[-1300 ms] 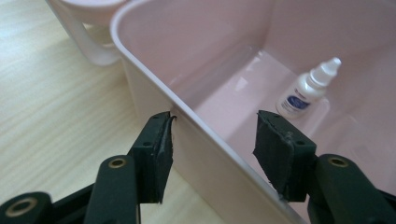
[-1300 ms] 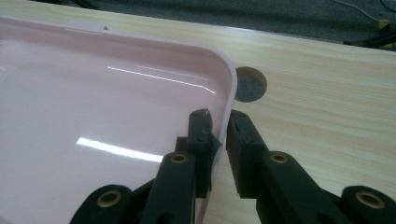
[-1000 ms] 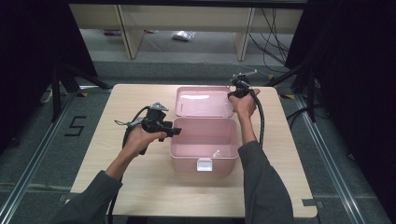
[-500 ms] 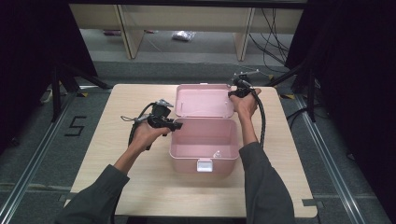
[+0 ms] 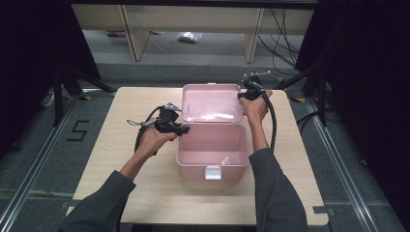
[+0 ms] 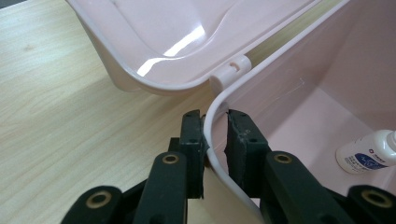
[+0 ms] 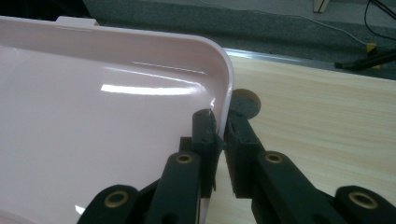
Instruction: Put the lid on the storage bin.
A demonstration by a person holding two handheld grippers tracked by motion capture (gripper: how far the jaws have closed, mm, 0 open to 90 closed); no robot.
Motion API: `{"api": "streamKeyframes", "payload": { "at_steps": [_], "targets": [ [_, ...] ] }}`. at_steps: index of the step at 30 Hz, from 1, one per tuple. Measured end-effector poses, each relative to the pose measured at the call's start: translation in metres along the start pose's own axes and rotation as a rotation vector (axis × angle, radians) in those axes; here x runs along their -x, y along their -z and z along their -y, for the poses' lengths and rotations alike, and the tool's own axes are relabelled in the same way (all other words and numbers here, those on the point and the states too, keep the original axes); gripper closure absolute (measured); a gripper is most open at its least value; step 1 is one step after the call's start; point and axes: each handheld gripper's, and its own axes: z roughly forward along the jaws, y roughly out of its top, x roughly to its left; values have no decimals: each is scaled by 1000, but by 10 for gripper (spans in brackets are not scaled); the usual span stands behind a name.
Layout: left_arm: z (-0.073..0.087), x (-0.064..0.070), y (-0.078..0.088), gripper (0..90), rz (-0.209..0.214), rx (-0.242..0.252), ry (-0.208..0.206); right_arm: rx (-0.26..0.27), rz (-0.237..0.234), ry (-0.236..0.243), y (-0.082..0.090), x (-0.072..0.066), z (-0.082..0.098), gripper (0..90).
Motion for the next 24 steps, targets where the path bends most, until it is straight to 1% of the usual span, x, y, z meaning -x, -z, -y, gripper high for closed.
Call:
{"api": "streamKeyframes", "payload": {
  "at_steps": [3, 4, 5, 6, 7, 9, 10, 11, 13, 14, 15, 18, 19, 20, 22, 23, 24],
  "targets": [
    [0, 0, 0, 765, -3, 2, 0, 12, -2, 3, 2, 0, 0, 841],
    [0, 0, 0, 765, -4, 2, 0, 9, -6, -25, 3, -2, -1, 842],
    [0, 1, -1, 765, -6, 1, -2, 8, -2, -38, 5, -3, -1, 843],
    [-1, 1, -1, 765, -5, 1, -2, 20, 2, -9, 6, -1, -1, 844],
    [-1, 1, -1, 765, -6, 2, 0, 37, 2, 10, 7, 1, -1, 845],
    [-1, 2, -2, 765, -7, 7, 4, 37, -1, -20, 11, -1, -2, 847],
    [-1, 2, -2, 765, -8, 7, 1, 46, 7, -1, 12, 0, -2, 848],
    [-2, 1, -3, 765, -1, 7, 1, 60, 5, -11, 15, -1, -3, 849],
    [-2, 2, -3, 766, -10, 7, 1, 61, 14, -19, 19, -2, -3, 851],
    [-2, 2, -3, 765, -11, 8, 1, 76, -1, -11, 21, 0, -4, 853],
    [-2, 2, -3, 766, -11, 8, 2, 76, 0, -2, 24, 0, -5, 853],
    [-2, 2, -3, 765, -11, 11, 4, 97, -5, 11, 31, -1, -6, 855],
    [-2, 2, -3, 765, -13, 13, 3, 102, -11, 12, 33, -1, -6, 856],
    [-2, 2, -3, 766, -12, 13, 2, 108, -4, 6, 36, -3, -6, 856],
    [-2, 2, -4, 765, -15, 18, 9, 124, -16, 20, 40, -2, -6, 859],
    [-2, 2, -3, 765, -13, 10, 6, 133, -14, 8, 42, -4, -6, 859],
    [-2, 2, -3, 765, -14, 10, 7, 135, -19, 26, 45, -3, -6, 860]
  ]
}}
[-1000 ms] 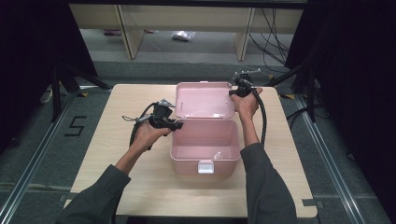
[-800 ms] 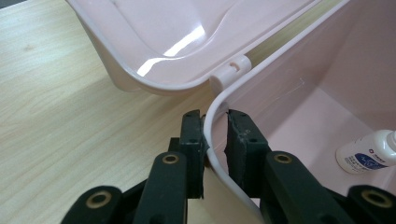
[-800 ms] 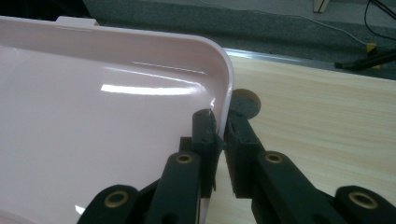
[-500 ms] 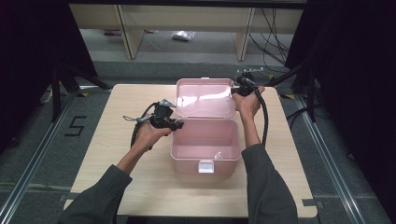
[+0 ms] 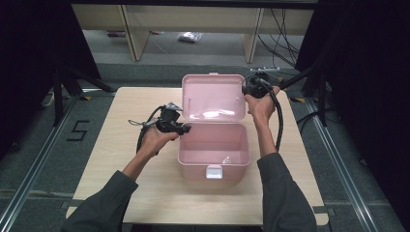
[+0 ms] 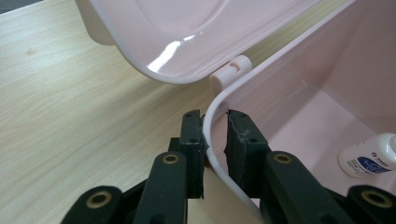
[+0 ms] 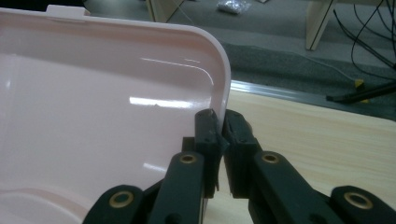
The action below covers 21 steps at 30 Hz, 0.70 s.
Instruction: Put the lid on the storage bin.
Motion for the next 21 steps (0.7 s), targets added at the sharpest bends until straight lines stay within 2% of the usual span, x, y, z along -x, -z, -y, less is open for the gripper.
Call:
{"api": "streamKeyframes", "payload": {
  "at_steps": [3, 9, 10, 12, 21],
  "targets": [
    [0, -1, 0, 765, -1, 5, 4, 33, 5, 2, 8, -4, 0, 863],
    [0, -1, 0, 764, -2, 9, 9, 67, -8, 40, 21, -5, 0, 864],
    [0, -1, 0, 764, -2, 9, 8, 68, -7, 31, 24, -7, 0, 865],
    [1, -1, 0, 764, -2, 11, 9, 83, -16, 56, 26, -6, 1, 865],
    [0, -2, -1, 763, -5, 16, 9, 130, -35, 72, 46, -8, 6, 867]
  ]
}}
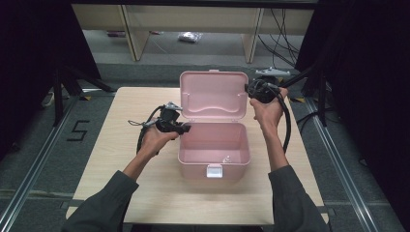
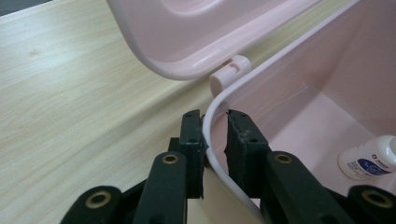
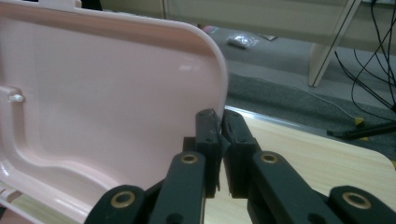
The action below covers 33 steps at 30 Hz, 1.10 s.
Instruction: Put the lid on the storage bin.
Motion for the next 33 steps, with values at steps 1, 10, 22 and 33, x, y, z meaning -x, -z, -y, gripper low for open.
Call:
{"api": "streamKeyframes", "payload": {
  "at_steps": [1, 10, 22, 33],
  "targets": [
    [0, 0, 0, 762, 1, 1, 1, 12, 2, 15, 1, 0, 1, 867],
    [0, 0, 0, 762, -2, 6, 1, 47, -7, 27, 18, -5, 6, 872],
    [1, 0, -1, 759, 2, 8, 10, 70, -27, 51, 39, -9, 15, 872],
    [1, -1, -2, 755, -3, 16, 13, 95, -37, 81, 53, -13, 23, 874]
  ]
}}
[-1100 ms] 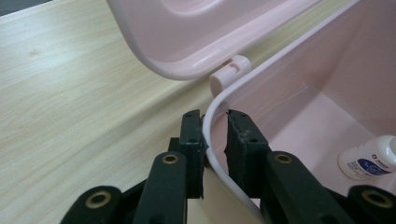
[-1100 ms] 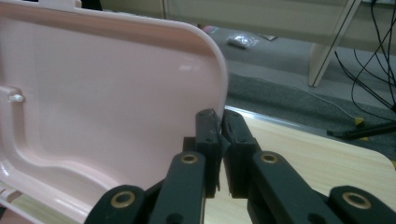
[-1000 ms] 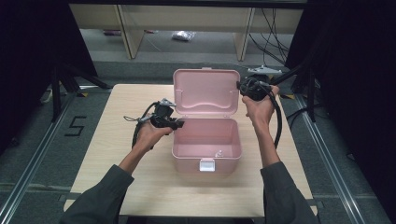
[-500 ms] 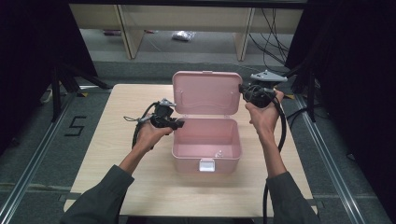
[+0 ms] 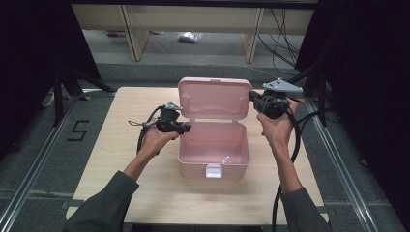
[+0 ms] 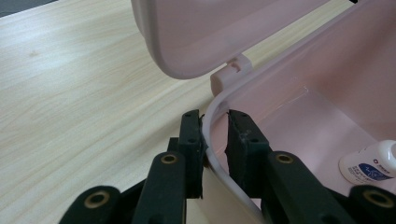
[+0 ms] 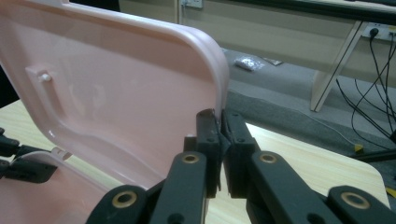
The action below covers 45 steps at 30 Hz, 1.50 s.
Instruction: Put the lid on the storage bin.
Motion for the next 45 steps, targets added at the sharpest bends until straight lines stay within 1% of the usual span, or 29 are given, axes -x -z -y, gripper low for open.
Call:
{"api": "streamKeyframes", "payload": {
  "at_steps": [2, 3, 4, 5, 6, 7, 8, 13, 16, 17, 18, 19, 20, 22, 25, 27, 28, 30, 31, 33, 35, 36, 38, 40, 41, 42, 43, 44, 45],
  "targets": [
    [0, 0, 0, 754, -2, -4, -8, 8, -4, 9, 2, 0, 2, 873],
    [1, 0, 0, 753, -1, 3, -1, -2, -10, -7, 5, -1, 3, 873],
    [1, 0, 0, 753, -1, 4, -2, 18, -1, 19, 5, 0, 3, 873],
    [1, 0, 0, 753, -1, 5, -2, 7, -5, 11, 7, -1, 4, 874],
    [1, 0, 0, 752, -1, 5, -2, 8, -7, 5, 8, -3, 5, 874],
    [1, 0, 0, 752, -2, 6, -3, 16, -9, 15, 9, -2, 6, 875],
    [1, 0, 0, 752, -2, 5, -2, 15, -8, 4, 11, -4, 7, 875],
    [2, -1, 0, 745, 8, 12, 5, 26, 3, 34, 15, -6, 9, 875],
    [2, -2, -1, 735, 14, 17, 13, 32, 6, 19, 16, -7, 11, 876],
    [3, -2, -1, 733, 16, 19, 16, 15, -4, 14, 18, -8, 11, 876],
    [3, -2, -1, 732, 18, 20, 17, 36, 8, 47, 17, -6, 11, 876],
    [3, -2, -1, 733, 19, 21, 15, 24, -6, 27, 18, -8, 12, 876],
    [3, -2, -1, 733, 19, 22, 14, 32, 6, 38, 19, -8, 12, 876],
    [2, -3, 0, 730, 23, 22, 16, 30, -5, 33, 19, -9, 14, 877],
    [2, -2, 2, 721, 17, 30, 12, 38, 6, 52, 21, -9, 14, 877],
    [2, -1, 3, 699, 20, 29, 9, 41, 10, 60, 21, -9, 15, 877],
    [2, 0, 5, 686, 19, 23, 7, 40, -1, 70, 21, -8, 15, 877],
    [2, 0, 8, 640, 22, 7, 8, 38, 7, 43, 23, -10, 16, 877],
    [2, 0, 10, 600, 16, 11, 17, 38, 8, 44, 23, -11, 16, 877],
    [2, 1, 14, 569, 25, 13, 19, 40, 5, 40, 24, -12, 17, 877],
    [3, 2, 19, 531, 21, 15, 11, 42, 2, 54, 25, -11, 18, 877],
    [3, 3, 22, 507, 20, 18, 13, 38, -2, 37, 25, -12, 18, 877],
    [6, 4, 28, 475, 35, 28, 20, 32, 6, 60, 27, -11, 19, 877],
    [9, 5, 32, 456, 46, 34, 23, 36, 5, 55, 28, -12, 20, 877],
    [10, 6, 34, 443, 55, 36, 25, 47, 4, 83, 28, -11, 20, 877],
    [12, 7, 37, 435, 64, 34, 23, 33, 1, 51, 30, -13, 21, 877],
    [14, 8, 40, 431, 69, 33, 17, 47, 5, 79, 30, -12, 21, 877],
    [15, 9, 41, 429, 72, 37, 17, 40, -4, 60, 31, -13, 22, 877],
    [17, 11, 45, 429, 73, 39, 7, 43, -8, 62, 31, -13, 22, 877]
  ]
}}
